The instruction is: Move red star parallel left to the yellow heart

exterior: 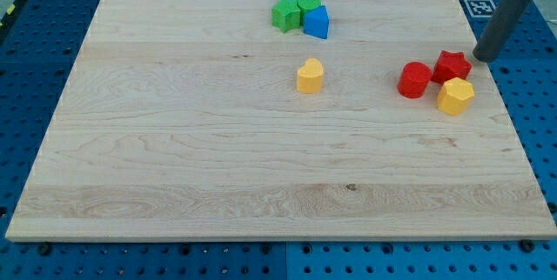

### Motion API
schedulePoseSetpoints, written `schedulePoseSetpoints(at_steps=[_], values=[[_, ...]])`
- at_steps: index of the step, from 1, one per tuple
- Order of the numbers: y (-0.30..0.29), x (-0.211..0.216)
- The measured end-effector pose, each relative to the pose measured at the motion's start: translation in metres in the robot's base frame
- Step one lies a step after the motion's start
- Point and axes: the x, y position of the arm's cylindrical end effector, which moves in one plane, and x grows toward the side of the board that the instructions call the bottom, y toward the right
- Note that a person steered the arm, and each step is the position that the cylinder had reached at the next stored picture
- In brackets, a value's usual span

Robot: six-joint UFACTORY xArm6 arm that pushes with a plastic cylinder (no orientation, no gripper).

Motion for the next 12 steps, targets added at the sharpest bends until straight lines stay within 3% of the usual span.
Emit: schedulePoseSetpoints(at_steps=[1,5,8,11,12], values=[[0.0,0.025],[-0.088,0.029],[-0.103,0.01],[-0.074,0.066],[-0.08,0.055]])
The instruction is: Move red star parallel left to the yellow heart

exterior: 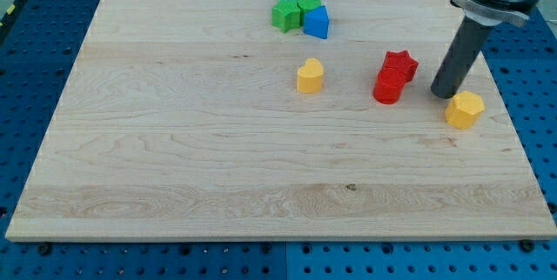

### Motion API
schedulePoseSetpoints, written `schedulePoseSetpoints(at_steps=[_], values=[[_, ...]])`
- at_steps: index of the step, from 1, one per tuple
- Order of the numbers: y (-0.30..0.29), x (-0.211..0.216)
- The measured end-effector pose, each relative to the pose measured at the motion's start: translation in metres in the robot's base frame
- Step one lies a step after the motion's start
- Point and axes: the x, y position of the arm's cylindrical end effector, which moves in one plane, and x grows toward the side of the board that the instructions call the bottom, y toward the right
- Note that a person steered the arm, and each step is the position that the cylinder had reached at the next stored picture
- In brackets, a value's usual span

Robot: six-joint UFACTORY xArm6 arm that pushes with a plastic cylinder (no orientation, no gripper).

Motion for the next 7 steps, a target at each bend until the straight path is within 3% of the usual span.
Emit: schedulePoseSetpoints(at_steps=[3,7], values=[[-0.099,-0.057],[-0.143,-0.099]])
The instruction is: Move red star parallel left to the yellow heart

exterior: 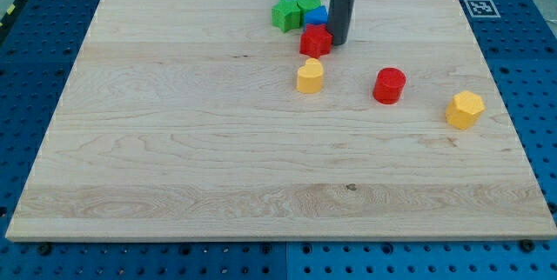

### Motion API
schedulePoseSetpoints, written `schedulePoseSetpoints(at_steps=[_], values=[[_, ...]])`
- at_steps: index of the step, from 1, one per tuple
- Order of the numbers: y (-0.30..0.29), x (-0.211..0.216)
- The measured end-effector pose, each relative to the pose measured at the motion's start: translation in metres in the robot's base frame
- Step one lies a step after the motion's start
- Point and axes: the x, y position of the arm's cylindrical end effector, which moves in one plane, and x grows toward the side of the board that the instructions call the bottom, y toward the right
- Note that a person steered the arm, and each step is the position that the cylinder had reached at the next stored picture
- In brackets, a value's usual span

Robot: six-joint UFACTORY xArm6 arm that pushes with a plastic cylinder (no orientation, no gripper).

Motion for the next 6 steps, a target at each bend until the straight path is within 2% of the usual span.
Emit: schedulePoseSetpoints(at_steps=[3,6], values=[[-0.054,0.002],[-0.09,0.055]])
